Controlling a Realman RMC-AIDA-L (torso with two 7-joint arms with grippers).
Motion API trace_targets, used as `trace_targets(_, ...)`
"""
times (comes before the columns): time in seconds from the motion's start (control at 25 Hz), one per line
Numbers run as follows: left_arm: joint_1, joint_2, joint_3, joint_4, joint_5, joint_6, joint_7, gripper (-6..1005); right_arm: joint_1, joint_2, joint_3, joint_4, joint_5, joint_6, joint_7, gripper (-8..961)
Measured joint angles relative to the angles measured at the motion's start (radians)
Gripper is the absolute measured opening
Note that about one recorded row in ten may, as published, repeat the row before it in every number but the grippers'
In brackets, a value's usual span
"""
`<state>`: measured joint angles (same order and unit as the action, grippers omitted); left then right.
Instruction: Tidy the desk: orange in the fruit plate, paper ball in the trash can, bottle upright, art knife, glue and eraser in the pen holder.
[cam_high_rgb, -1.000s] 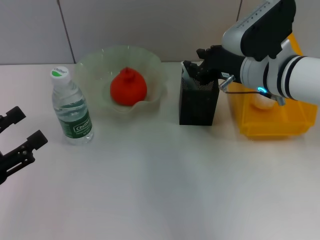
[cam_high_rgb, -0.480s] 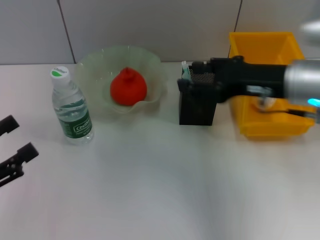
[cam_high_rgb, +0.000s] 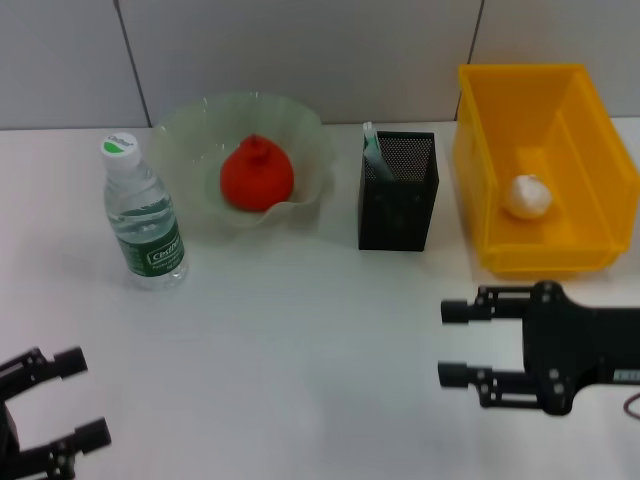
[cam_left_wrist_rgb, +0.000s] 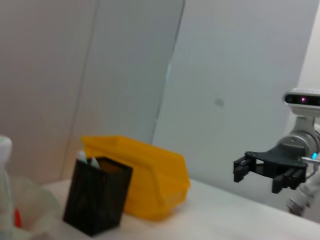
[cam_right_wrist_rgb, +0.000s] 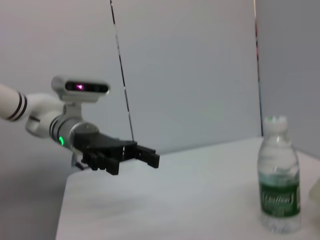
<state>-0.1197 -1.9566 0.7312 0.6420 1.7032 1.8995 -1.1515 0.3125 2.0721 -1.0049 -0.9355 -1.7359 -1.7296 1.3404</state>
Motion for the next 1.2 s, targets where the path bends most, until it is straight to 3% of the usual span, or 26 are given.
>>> trace_targets(0.28, -0.059, 0.027, -0.001, 0.003, 0.114, 0.004, -0.077, 846, 0.001, 0.006, 0.002, 0.039, -0.085, 0.019, -0.029, 623)
trace_targets(0.48, -0.109, 0.034, -0.002, 0.006, 0.132, -0.006, -0.105, 846, 0.012, -0.012, 0.009, 0.073, -0.092, 0.032, -0.04, 622)
trace_targets(0.72, -0.199, 0.037, -0.003, 0.007, 0.195, -0.006, -0.158, 846, 0.024, -0.053, 0.034, 0.108, -0.107, 0.031, -0.034, 622)
trace_targets(0.92, -0.256, 0.038, -0.002, 0.011, 0.22, -0.004, -0.207, 846, 0.019, -0.058, 0.082, 0.132, -0.109, 0.021, -0.056, 624)
trace_targets(1.2, -0.267, 0.037, 0.003, 0.017, 0.221, -0.003, -0.224, 846, 0.015, -0.059, 0.083, 0.133, -0.118, 0.019, -0.065, 622)
